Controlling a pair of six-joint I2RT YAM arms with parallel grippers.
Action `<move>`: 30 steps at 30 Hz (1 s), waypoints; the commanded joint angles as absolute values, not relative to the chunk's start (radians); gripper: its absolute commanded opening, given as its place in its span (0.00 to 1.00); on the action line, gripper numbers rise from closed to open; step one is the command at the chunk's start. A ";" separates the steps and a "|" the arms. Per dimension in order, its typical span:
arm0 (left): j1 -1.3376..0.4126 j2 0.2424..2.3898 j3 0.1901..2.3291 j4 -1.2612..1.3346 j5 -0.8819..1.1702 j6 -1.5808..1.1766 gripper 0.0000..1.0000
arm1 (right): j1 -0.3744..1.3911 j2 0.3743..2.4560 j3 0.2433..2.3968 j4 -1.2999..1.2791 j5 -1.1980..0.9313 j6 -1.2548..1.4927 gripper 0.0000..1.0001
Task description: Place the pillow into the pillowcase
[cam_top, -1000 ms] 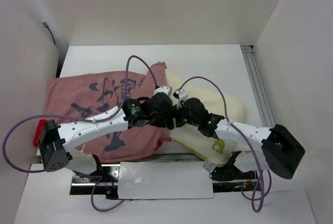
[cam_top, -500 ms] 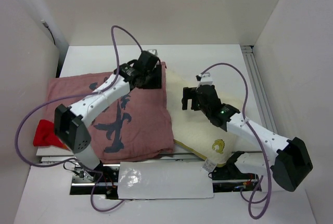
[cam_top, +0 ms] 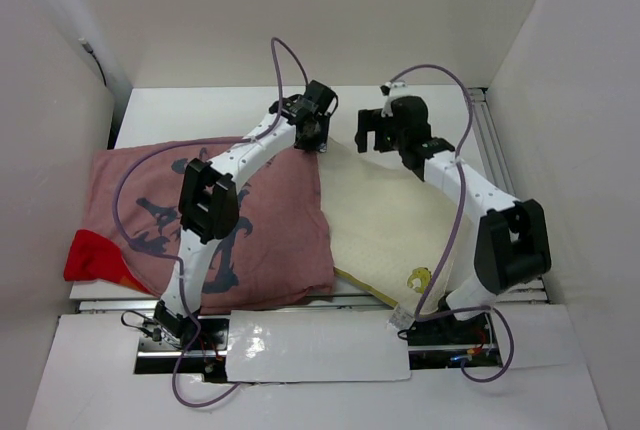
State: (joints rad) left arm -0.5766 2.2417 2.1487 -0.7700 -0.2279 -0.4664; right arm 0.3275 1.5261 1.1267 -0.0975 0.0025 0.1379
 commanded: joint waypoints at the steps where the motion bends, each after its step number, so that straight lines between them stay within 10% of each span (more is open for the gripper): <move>1: -0.548 2.191 2.107 -0.824 -0.277 -0.483 0.48 | 0.311 1.604 1.256 -0.092 -0.182 0.008 1.00; 7: -0.538 2.147 2.036 -0.770 -0.275 -0.474 0.44 | 0.311 1.681 1.295 -0.080 -0.282 -0.052 1.00; 11: -0.538 2.189 2.092 -0.810 -0.265 -0.485 0.00 | 0.311 1.726 1.295 -0.089 -0.420 -0.145 1.00; 21: -0.518 2.092 2.034 -0.735 -0.288 -0.485 0.00 | 0.311 1.917 1.413 -0.147 -0.515 -0.253 0.96; 25: -0.518 2.043 1.991 -0.661 -0.250 -0.460 0.00 | 0.311 1.962 1.413 -0.137 -0.555 -0.253 0.64; 29: -0.518 2.031 1.991 -0.621 -0.173 -0.439 0.00 | 0.311 2.000 1.437 -0.166 -0.667 -0.279 0.00; 30: -0.518 2.031 2.006 -0.621 -0.173 -0.439 0.00 | 0.311 1.987 1.437 -0.129 -0.730 -0.279 0.00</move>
